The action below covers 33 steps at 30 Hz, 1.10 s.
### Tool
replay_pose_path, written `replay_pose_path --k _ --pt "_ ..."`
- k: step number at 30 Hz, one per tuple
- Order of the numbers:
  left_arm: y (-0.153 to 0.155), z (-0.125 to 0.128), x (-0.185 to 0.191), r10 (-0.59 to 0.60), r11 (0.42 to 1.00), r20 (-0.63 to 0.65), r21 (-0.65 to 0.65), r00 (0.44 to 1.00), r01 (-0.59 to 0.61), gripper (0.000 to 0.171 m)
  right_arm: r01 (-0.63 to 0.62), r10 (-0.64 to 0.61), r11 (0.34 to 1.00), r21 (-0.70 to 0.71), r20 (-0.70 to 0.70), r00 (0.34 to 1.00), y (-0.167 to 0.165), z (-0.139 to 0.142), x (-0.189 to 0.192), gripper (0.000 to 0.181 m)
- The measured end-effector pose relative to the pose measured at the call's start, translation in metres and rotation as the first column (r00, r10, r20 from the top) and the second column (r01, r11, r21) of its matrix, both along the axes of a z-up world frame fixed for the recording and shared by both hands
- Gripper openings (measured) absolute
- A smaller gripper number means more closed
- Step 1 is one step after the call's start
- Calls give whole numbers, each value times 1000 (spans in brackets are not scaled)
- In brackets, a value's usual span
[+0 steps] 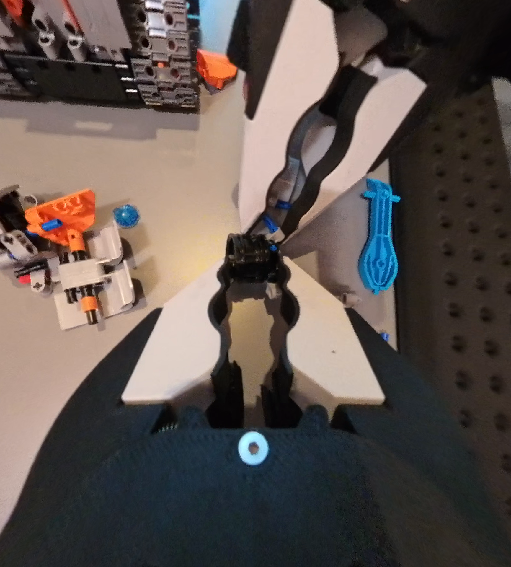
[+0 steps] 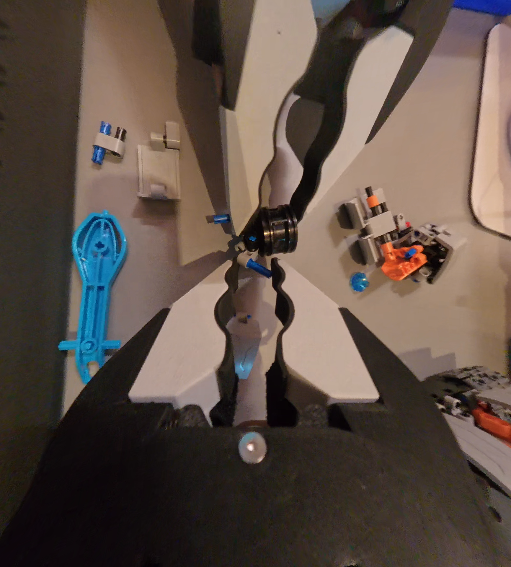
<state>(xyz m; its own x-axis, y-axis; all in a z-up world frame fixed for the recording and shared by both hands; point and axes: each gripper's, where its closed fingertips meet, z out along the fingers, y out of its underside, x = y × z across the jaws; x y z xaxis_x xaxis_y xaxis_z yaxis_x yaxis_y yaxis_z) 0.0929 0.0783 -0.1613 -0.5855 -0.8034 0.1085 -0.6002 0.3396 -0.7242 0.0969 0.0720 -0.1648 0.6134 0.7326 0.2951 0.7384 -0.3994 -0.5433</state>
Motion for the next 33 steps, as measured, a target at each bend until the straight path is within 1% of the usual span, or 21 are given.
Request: replay_pose_path --k 1,3,5,7,11,14,18,23,26,28,31,33 --pt "-1 -1 -1 -25 998 22 56 999 23 28 -1 0 1000 -31 -23 1000 -2 -1 -1 18" --pt "-8 -3 -4 -70 991 28 112 997 66 28 -19 12 995 -99 -70 997 -9 -7 -4 19" --pt "-8 -9 -2 -88 979 46 189 995 78 27 -17 2 990 -138 -106 994 -12 -9 -4 19" --pt "-10 -7 -2 -115 968 71 232 991 96 27 -28 12 989 -147 -114 993 -14 -9 -5 19" --pt "-12 -9 -5 -150 957 67 262 986 128 27 -42 28 987 -157 -94 995 -16 -12 -8 19" --pt "-15 -9 -8 -188 946 68 281 980 162 27 -57 30 980 -193 -139 990 -20 -11 -11 18" --pt "-20 -8 -10 -263 902 83 375 961 214 27 -63 15 964 -260 -183 983 -25 -13 -15 17" --pt "-20 -7 -10 -315 848 82 471 945 242 28 -41 -32 954 -296 -238 971 -26 -12 -13 19" --pt "-21 -7 -8 -319 851 76 460 945 251 28 -40 -34 955 -295 -242 970 -27 -11 -12 19" --pt "-22 -9 -9 -302 881 62 398 951 254 28 -32 -40 959 -281 -245 969 -26 -10 -11 20" --pt "-19 -10 -9 -281 909 47 333 959 250 29 2 -65 967 -253 -240 969 -25 -3 -4 28" --pt "-17 -10 -8 -258 925 29 296 966 239 34 41 -89 973 -227 -206 974 -26 2 7 32"
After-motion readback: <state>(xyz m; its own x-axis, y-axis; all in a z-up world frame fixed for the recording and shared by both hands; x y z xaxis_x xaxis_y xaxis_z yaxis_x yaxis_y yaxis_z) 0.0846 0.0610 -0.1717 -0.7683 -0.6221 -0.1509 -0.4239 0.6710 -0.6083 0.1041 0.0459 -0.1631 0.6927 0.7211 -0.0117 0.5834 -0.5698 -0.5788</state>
